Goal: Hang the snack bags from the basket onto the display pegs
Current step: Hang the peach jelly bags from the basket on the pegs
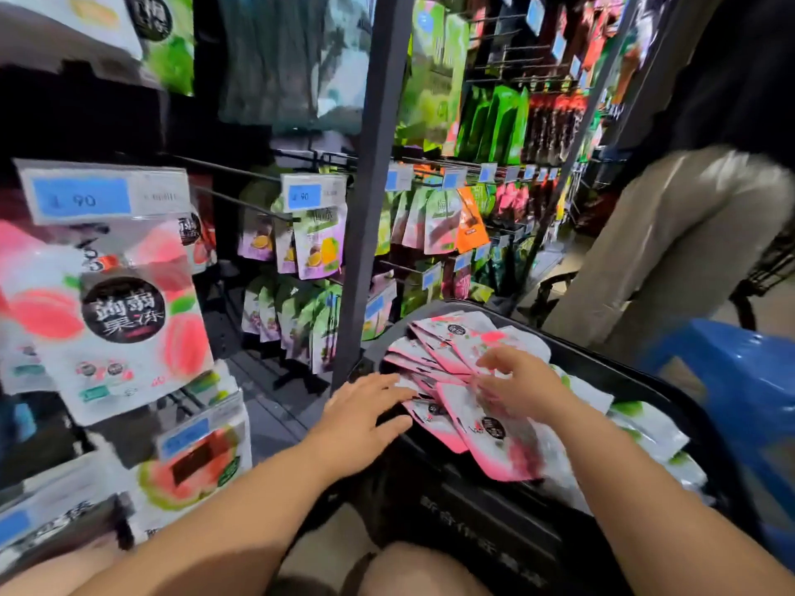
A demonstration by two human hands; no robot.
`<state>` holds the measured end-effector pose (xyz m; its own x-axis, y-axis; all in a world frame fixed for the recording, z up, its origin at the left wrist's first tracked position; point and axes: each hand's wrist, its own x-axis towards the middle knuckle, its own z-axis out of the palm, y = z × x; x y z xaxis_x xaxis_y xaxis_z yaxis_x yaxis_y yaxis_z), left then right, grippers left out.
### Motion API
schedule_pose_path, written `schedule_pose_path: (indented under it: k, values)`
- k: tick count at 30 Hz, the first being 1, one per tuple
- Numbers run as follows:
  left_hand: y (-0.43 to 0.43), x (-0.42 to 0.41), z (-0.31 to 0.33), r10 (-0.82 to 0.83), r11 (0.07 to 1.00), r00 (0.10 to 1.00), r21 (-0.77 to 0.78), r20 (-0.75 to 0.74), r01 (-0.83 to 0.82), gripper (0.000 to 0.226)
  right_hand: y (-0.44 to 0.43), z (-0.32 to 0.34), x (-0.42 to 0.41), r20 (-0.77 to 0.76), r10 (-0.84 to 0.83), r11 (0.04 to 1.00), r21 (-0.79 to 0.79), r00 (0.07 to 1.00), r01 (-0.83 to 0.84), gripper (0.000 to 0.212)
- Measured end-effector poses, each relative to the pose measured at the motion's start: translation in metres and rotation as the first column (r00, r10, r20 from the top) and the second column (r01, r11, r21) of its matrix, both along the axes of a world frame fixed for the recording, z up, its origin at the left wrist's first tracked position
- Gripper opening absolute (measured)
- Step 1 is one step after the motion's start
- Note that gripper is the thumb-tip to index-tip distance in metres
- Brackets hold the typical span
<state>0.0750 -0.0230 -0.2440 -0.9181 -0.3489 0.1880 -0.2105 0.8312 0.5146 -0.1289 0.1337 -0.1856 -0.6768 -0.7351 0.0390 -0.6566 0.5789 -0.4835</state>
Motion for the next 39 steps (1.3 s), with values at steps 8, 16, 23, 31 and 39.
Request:
schedule_pose_path:
  k: [8, 16, 23, 31, 39]
  values:
    - [-0.003, -0.008, -0.003, 0.002, 0.999, 0.999, -0.037, 0.049, 0.0, 0.039, 0.041, -0.019, -0.004, 0.256, 0.148, 0.98, 0.089, 0.955, -0.176, 0.051]
    - [-0.002, -0.012, -0.007, 0.006, 1.0, 1.0, 0.005, -0.025, -0.006, 0.1, 0.046, -0.029, 0.002, 0.134, 0.226, 0.973, 0.007, 0.965, -0.229, 0.045]
    - [0.001, -0.011, -0.008, -0.002, 1.0, 1.0, 0.016, -0.005, 0.002, 0.102, 0.058, -0.027, 0.023, 0.192, 0.333, 0.937, 0.044, 0.923, -0.347, 0.066]
    - [0.005, -0.01, -0.002, 0.029, 0.999, 0.999, 0.044, 0.022, -0.03, 0.039, 0.068, -0.028, 0.029, 0.189, 0.336, 0.939, 0.011, 0.923, -0.344, 0.08]
    - [0.003, -0.008, -0.006, 0.0, 0.995, 0.999, 0.1, 0.039, -0.004, 0.038, 0.074, -0.04, 0.034, 0.142, 0.342, 0.939, -0.067, 0.929, -0.336, 0.056]
